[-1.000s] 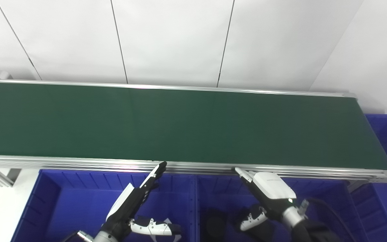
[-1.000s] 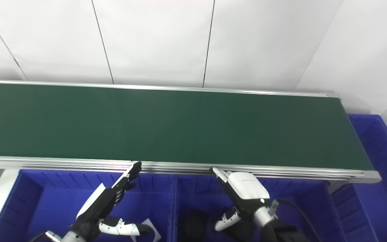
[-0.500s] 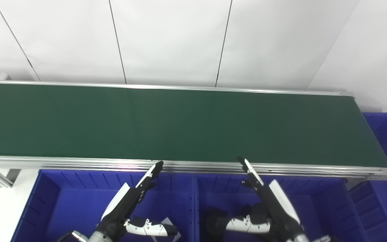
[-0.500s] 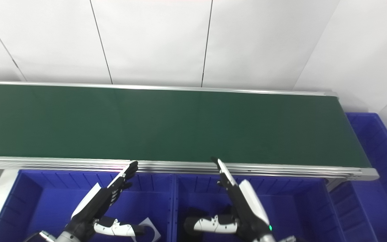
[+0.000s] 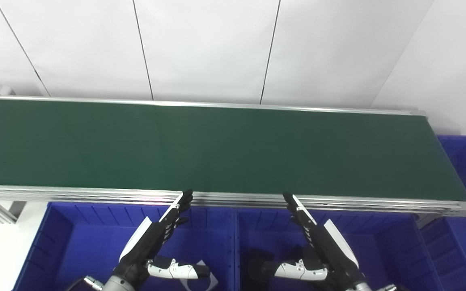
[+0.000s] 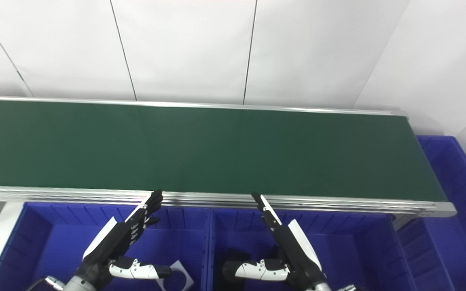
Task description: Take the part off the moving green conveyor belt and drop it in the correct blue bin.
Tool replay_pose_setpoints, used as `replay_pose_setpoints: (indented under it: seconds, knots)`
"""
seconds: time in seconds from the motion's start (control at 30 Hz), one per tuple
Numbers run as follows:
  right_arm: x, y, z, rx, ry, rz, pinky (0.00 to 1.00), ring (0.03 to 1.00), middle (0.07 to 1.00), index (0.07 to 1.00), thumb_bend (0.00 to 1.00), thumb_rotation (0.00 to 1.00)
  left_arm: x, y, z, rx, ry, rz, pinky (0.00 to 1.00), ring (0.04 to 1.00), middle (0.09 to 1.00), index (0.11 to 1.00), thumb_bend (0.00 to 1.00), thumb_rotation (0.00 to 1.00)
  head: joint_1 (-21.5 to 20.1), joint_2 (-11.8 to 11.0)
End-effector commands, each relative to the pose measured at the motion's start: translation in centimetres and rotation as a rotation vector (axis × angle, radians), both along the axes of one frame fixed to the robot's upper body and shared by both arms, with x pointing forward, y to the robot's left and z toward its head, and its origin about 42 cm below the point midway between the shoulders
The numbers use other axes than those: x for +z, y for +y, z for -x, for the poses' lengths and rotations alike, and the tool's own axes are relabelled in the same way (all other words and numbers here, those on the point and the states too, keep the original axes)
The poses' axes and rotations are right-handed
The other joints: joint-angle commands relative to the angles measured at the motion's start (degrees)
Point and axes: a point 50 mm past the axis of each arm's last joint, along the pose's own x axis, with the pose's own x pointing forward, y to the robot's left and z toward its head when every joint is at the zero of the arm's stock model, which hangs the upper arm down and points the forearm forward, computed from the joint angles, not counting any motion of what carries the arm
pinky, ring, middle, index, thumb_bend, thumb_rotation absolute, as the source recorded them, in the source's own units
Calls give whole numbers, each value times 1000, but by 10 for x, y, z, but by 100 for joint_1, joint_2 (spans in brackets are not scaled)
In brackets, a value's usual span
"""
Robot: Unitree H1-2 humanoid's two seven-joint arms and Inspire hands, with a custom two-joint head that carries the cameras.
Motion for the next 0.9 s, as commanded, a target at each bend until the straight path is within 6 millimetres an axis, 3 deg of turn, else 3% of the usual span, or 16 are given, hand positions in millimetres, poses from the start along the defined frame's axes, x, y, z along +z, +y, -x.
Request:
replay_pose_setpoints:
  seconds: [0.0, 0.33, 0.7, 0.87]
  knots:
    - [9, 1, -3, 2, -38, -9, 960, 983, 1000, 1000, 871, 316, 10, -2, -8, -13, -78, 22, 917, 982, 1000, 997, 901, 304, -7, 4]
    - [5, 2, -2, -17, -63, -16, 925, 954, 997, 1000, 870, 330, 36, -9, -19, -41, -142, 17, 916, 986, 1000, 994, 890, 322, -64, 8]
    - [1, 0, 2, -45, -68, -25, 925, 952, 988, 1000, 860, 296, 10, -6, -10, -46, -106, 26, 903, 956, 988, 979, 900, 322, -3, 81]
    - [0, 2, 3, -42, -67, -25, 925, 946, 981, 1000, 860, 285, 8, -5, -6, -40, -115, 14, 892, 948, 980, 973, 906, 336, -22, 128]
